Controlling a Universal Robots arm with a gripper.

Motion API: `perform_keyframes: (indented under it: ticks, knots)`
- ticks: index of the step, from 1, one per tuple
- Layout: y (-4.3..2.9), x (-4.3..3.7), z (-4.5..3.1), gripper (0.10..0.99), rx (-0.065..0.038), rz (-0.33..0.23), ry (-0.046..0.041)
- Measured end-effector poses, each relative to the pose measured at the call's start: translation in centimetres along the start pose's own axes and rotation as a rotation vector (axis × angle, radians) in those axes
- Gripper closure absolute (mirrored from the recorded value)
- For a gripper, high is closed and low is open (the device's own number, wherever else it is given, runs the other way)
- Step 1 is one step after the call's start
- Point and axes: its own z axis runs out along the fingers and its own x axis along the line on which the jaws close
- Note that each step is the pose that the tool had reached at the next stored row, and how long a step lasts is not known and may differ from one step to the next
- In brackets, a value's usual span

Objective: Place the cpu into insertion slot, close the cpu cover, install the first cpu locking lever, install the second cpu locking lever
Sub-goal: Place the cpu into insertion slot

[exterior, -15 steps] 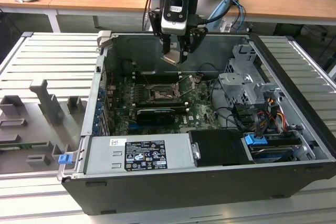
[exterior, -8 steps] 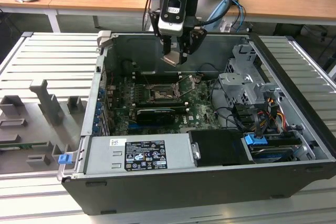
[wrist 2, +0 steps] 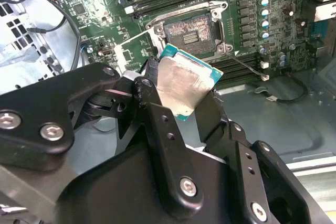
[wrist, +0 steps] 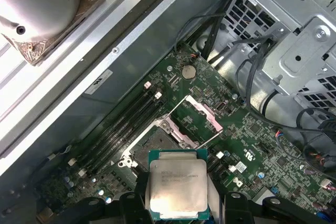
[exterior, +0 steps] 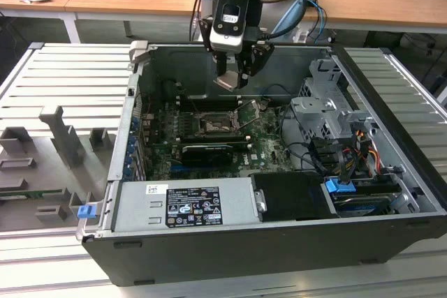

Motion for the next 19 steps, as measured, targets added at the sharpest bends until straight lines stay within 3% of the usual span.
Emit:
perform_keyframes:
  ticks: [5, 19]
  knots:
    - [-0.03, 0.00, 0.31, 0.561, 0.006, 0.003, 0.0055]
    - [-0.05, -0.02, 0.64, 0.561, 0.003, 0.084, -0.0006]
